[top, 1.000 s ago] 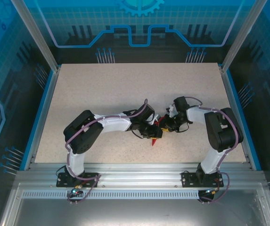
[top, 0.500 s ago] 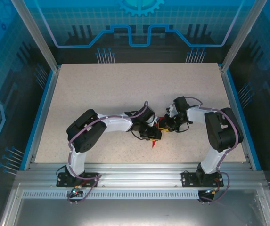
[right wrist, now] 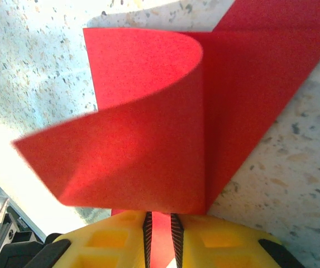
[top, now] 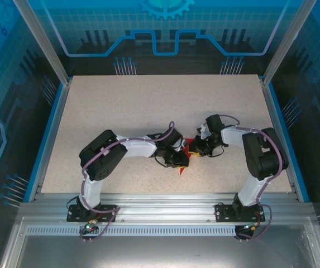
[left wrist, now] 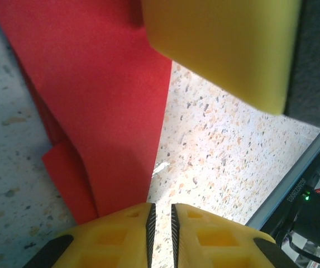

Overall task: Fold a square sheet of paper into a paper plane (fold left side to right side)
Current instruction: Fold the wing for the fifth time at the center of the table.

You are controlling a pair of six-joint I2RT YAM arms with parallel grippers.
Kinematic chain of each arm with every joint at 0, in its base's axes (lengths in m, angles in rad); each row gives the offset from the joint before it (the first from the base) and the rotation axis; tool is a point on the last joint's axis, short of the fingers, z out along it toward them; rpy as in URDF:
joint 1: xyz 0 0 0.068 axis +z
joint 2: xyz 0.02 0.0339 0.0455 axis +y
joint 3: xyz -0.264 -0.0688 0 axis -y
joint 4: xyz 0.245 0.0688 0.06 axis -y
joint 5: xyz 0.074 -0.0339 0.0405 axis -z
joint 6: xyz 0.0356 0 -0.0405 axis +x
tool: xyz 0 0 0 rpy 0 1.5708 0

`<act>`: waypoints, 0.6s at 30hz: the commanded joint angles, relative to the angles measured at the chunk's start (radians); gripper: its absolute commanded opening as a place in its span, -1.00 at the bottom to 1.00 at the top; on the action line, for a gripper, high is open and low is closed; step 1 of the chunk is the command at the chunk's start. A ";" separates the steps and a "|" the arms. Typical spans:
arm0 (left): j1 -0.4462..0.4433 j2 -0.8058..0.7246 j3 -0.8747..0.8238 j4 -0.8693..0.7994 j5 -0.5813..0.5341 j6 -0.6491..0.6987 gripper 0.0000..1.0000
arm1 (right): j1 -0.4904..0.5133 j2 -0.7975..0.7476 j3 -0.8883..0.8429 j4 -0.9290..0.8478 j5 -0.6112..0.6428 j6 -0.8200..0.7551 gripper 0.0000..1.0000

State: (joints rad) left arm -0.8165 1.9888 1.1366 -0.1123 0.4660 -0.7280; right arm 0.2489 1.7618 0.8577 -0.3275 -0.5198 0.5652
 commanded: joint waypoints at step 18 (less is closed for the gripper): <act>-0.012 0.015 -0.124 -0.010 -0.018 -0.093 -0.80 | 0.039 -0.137 -0.069 0.044 0.007 0.007 -0.87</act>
State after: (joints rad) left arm -0.8162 1.9755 1.0630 -0.0048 0.4652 -0.8085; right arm 0.2558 1.6428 0.8135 -0.2916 -0.5186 0.5652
